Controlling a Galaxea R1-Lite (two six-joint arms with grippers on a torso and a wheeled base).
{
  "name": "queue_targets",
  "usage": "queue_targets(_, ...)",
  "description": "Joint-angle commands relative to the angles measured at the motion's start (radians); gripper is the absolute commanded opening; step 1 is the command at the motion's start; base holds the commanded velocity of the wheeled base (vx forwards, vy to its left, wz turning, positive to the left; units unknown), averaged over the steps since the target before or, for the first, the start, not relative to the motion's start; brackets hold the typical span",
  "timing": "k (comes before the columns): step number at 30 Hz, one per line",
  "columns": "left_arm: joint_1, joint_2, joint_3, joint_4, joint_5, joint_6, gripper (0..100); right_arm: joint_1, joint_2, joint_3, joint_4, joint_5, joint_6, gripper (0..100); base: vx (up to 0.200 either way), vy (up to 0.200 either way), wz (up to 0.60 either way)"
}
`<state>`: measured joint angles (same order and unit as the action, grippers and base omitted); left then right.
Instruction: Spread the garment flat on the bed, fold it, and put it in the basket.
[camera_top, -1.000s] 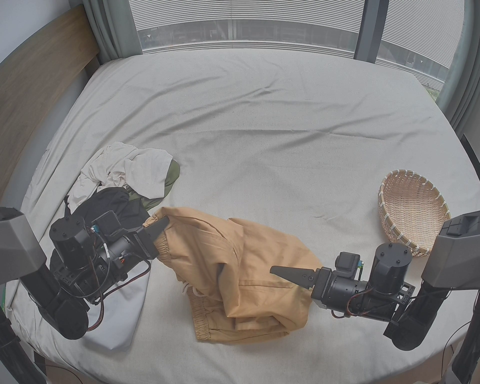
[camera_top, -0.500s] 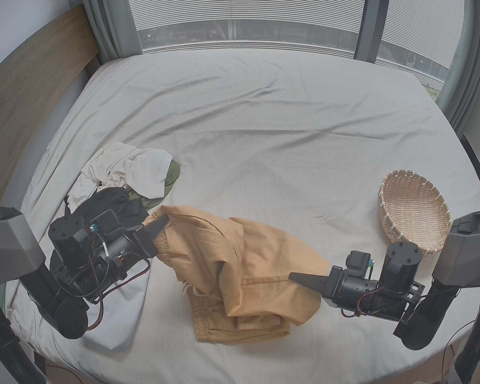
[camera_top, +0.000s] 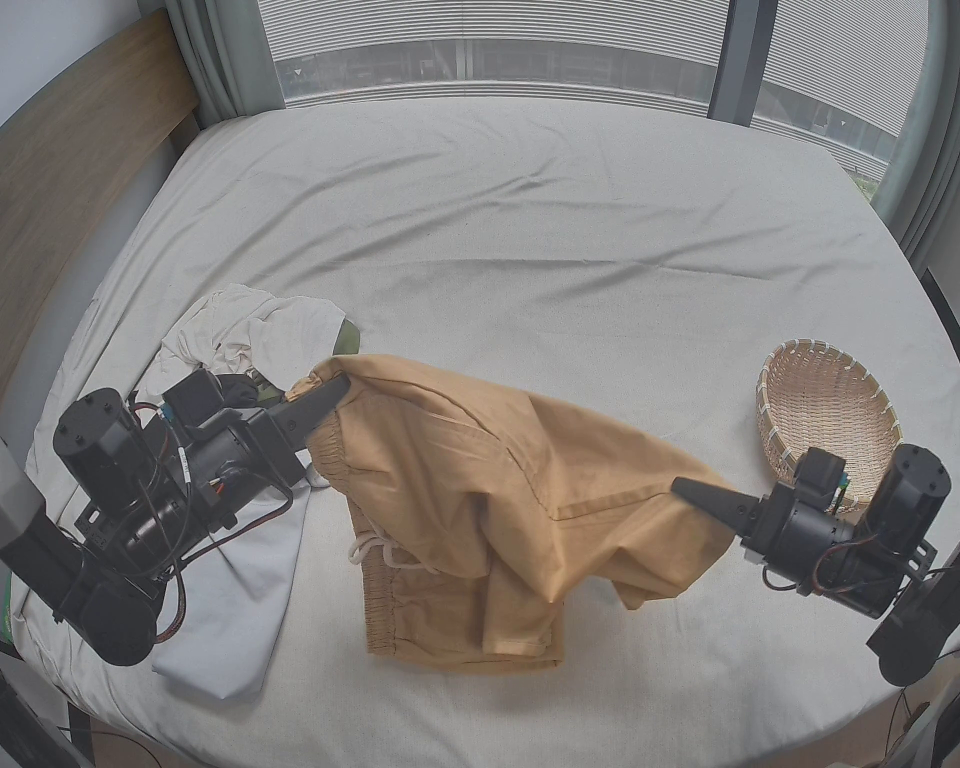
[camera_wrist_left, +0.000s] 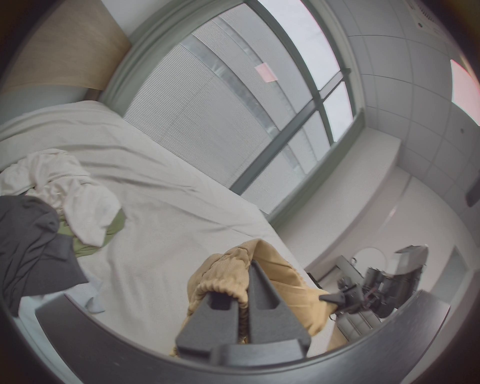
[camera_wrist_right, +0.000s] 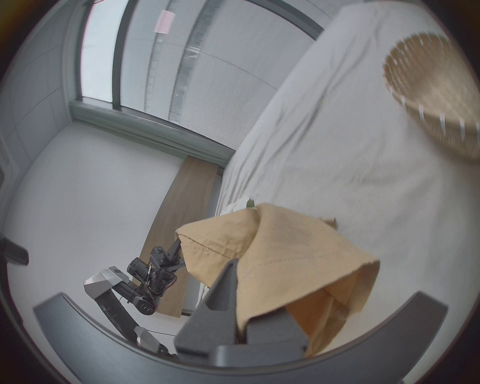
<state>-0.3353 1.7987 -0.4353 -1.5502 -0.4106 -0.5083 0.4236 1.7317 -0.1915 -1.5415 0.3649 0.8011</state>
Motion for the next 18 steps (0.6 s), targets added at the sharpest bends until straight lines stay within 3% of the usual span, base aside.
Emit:
queue_targets(1,0.022,-0.061,-0.002,-0.001,-0.051,0.002,0,-0.048,-0.123,0.015,0.001,0.002,-0.045,0,0.000,0.000,0.00)
queue_targets(18,0.091,-0.087,0.009,-0.001,-0.059,0.001,0,-0.189,-0.127,-0.009,0.001,0.002,-0.168,0,0.000,0.000,0.00)
